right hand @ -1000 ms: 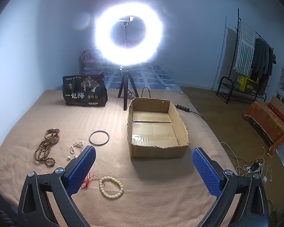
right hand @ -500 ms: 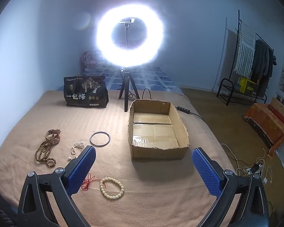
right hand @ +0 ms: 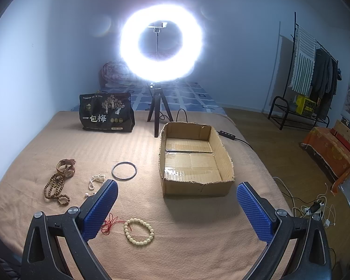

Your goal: Organize jewelry

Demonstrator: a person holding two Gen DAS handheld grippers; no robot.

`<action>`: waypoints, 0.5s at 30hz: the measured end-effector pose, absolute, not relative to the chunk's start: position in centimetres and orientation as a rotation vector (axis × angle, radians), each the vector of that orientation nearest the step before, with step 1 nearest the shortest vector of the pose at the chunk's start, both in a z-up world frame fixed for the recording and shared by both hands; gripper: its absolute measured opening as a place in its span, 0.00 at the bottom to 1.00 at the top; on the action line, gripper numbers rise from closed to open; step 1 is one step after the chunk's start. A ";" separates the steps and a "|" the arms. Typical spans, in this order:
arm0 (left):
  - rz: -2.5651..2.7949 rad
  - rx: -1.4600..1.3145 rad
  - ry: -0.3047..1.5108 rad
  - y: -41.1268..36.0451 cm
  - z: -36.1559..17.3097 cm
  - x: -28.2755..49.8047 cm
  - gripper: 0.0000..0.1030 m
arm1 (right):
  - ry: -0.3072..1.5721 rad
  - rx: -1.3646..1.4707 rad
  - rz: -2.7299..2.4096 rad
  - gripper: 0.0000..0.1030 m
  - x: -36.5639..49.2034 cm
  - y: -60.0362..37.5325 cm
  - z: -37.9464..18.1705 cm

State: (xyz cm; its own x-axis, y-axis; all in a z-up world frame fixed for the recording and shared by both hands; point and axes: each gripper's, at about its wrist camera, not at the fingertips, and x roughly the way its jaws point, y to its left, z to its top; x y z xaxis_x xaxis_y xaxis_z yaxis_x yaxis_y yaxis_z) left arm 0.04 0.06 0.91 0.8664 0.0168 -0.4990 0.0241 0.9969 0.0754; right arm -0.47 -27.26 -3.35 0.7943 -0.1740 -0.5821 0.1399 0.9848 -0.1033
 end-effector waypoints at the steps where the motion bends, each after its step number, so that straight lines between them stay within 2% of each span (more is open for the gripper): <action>1: -0.003 0.080 0.523 0.1 1.0 0.1 1.00 | 0.631 -0.056 -0.168 1.00 -0.5 -27.3 -3.4; 15: -0.004 0.081 0.519 0.2 1.1 0.1 1.00 | 0.631 -0.054 -0.167 1.00 -0.5 -27.3 -3.4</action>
